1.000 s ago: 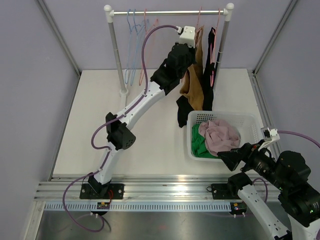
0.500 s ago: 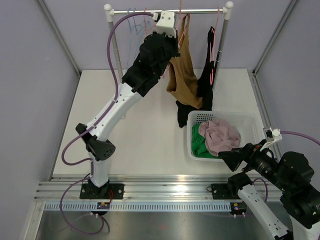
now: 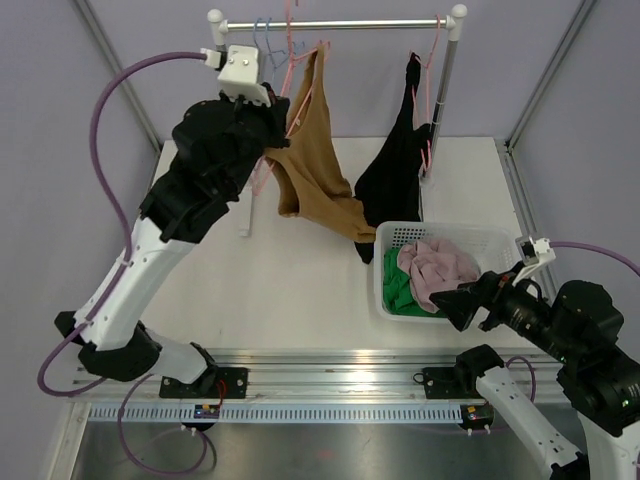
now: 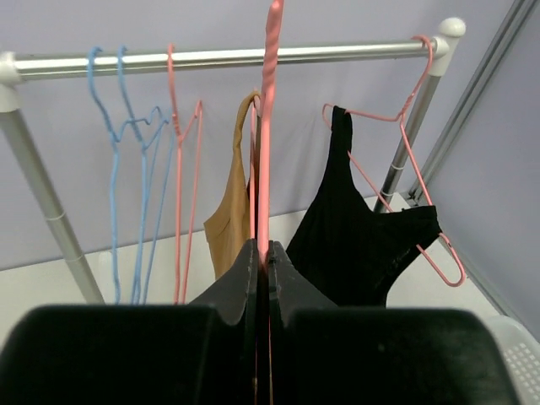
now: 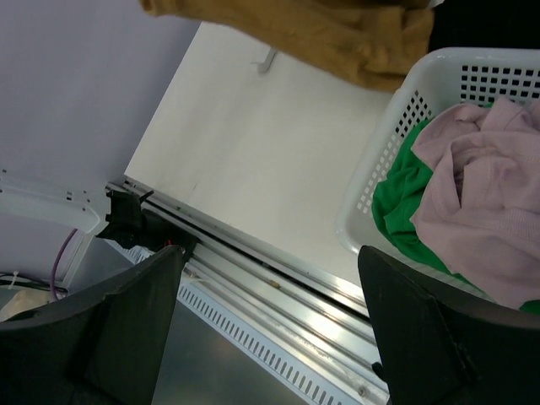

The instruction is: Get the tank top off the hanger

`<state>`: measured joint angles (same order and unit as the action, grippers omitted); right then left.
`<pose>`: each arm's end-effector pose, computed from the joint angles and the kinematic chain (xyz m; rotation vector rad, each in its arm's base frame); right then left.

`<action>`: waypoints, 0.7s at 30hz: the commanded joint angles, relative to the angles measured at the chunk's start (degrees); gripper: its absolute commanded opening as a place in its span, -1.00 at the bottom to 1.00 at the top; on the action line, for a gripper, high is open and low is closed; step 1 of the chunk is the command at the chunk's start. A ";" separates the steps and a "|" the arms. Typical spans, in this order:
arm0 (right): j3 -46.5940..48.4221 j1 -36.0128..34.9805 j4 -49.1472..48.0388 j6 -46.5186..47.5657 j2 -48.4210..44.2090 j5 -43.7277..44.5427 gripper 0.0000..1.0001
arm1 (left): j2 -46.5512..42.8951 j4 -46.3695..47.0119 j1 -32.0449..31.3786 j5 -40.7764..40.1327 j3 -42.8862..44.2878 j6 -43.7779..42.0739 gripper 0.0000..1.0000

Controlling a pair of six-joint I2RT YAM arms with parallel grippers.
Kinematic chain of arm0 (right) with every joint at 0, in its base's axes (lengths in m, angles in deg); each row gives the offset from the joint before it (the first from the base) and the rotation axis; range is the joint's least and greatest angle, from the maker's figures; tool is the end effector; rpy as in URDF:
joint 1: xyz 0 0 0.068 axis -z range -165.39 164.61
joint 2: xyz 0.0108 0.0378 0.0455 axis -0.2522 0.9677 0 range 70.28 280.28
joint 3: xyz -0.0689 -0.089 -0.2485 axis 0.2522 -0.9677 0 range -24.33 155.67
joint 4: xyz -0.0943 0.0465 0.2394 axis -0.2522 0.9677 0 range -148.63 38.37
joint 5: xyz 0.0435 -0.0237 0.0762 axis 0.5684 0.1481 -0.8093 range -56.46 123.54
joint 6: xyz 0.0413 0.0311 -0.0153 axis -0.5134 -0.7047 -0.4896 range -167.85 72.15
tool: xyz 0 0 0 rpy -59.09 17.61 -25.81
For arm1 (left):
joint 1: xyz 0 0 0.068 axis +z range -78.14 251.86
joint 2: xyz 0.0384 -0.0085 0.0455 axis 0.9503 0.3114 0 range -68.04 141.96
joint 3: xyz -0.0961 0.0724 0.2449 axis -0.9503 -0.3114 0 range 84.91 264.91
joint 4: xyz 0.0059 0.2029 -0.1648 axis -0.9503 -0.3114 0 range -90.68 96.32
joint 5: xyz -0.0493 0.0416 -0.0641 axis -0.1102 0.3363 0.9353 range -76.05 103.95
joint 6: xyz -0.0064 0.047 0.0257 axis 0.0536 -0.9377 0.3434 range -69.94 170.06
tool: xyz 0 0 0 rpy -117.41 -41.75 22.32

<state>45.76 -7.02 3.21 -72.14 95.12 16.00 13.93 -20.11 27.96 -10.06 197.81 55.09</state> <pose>0.0088 0.0150 0.4099 -0.1760 1.9241 0.8308 0.2037 -0.1760 0.5606 0.1704 1.5009 -0.3745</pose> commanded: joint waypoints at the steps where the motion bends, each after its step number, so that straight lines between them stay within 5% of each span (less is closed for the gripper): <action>1: 2.51 0.01 -4.54 3.55 3.81 -0.22 0.86 | -7.43 4.02 0.31 1.51 -3.64 0.94 -1.00; 6: 0.50 0.01 -10.24 1.80 6.71 -3.10 0.86 | -13.41 -1.41 0.31 4.49 -5.05 2.34 -1.00; 10: -4.06 0.01 -19.72 -2.24 8.47 -10.83 0.86 | -22.09 -4.24 0.31 14.22 -10.23 6.03 -1.00; 14: -9.26 -0.08 -38.14 -10.75 10.92 -20.50 0.87 | -31.75 -1.70 0.31 19.08 -23.05 11.12 -1.00; 21: -10.76 -0.17 -49.71 -14.29 21.82 -20.35 0.99 | -47.15 3.32 0.22 22.69 -46.34 19.12 -1.00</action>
<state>34.98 -7.04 -35.67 -83.62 114.18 -2.54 -29.91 -23.50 28.11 8.10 156.59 68.67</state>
